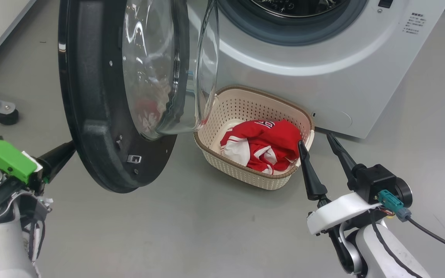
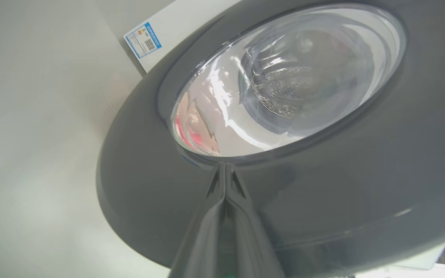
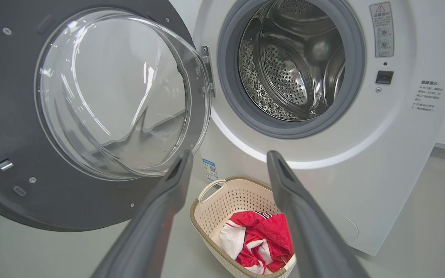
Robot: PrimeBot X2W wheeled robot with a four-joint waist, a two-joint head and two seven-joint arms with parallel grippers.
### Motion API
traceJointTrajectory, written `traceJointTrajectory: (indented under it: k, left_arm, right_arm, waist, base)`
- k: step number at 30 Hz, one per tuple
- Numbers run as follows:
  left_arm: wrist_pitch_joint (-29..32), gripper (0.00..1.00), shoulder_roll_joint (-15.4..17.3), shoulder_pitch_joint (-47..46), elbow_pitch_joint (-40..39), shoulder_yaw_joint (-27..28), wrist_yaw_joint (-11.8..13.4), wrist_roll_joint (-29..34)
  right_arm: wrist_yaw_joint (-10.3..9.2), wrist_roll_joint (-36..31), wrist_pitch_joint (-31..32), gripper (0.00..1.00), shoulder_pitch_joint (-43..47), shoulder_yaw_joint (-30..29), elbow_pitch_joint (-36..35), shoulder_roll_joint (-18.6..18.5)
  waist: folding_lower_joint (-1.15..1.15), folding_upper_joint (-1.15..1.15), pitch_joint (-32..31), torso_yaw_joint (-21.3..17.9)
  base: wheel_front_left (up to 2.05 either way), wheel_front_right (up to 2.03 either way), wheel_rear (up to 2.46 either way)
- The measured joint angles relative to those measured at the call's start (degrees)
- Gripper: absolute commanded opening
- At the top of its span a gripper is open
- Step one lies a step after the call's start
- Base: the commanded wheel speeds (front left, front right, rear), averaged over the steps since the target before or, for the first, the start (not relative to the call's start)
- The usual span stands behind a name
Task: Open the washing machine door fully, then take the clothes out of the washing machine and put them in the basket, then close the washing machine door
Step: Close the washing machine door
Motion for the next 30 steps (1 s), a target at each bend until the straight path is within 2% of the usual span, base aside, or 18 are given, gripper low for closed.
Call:
traceJointTrajectory:
  k: [3, 8, 9, 13, 19, 22, 30]
  left_arm:
    - [-3.6, 0.00, 1.2, 2.2, -1.6, -0.4, -0.5, 3.4]
    - [-8.7, 0.00, 1.4, 4.8, -3.8, -0.5, -0.7, 6.5]
    - [-11.3, 0.00, 2.3, 6.5, -5.0, -1.0, -1.0, 9.3]
    - [-16.2, 0.00, 3.4, 9.8, -7.6, -1.6, -1.0, 13.2]
    - [-23.7, 0.00, 6.6, 14.8, -13.5, -7.8, -1.1, 22.0]
    - [-26.1, 0.00, 7.0, 16.0, -15.3, -10.0, -1.1, 23.6]
    - [-37.9, 0.00, 9.0, 20.9, -19.8, -14.1, -1.1, 29.0]
  right_arm:
    - [-0.02, 0.2, -0.4, 1.00, 0.3, -0.2, 0.3, 0.0]
    - [-0.07, 0.5, -0.5, 1.00, 1.4, -0.4, 0.6, 0.0]
    - [-0.07, 0.5, -0.6, 1.00, 1.4, -0.4, 0.7, 0.1]
    - [-0.07, 0.7, -1.0, 1.00, 1.6, -0.4, 0.7, 0.3]
    - [-0.07, 1.0, -1.2, 1.00, 2.8, -0.3, 0.9, 0.3]
    - [-0.07, 1.0, -1.2, 1.00, 3.0, -0.2, 0.9, 0.4]
    - [-0.05, 1.0, -1.2, 1.00, 3.4, 0.5, 0.9, 0.6]
  waist:
    - [0.00, 0.00, -0.5, 0.2]
    - [0.00, 0.00, -1.4, 0.6]
    - [0.00, 0.00, -1.8, 0.9]
    - [0.00, 0.00, -2.6, 1.3]
    - [0.00, 0.00, -3.7, 2.0]
    - [0.00, 0.00, -4.0, 2.2]
    - [0.00, 0.00, -4.4, 2.3]
  base:
    - [0.00, 0.00, 0.00]
    - [0.00, 0.00, 0.00]
    - [0.00, 0.00, 0.00]
    - [0.00, 0.00, 0.00]
    - [0.00, 0.00, 0.00]
    - [0.00, 0.00, 0.00]
    - [0.00, 0.00, 0.00]
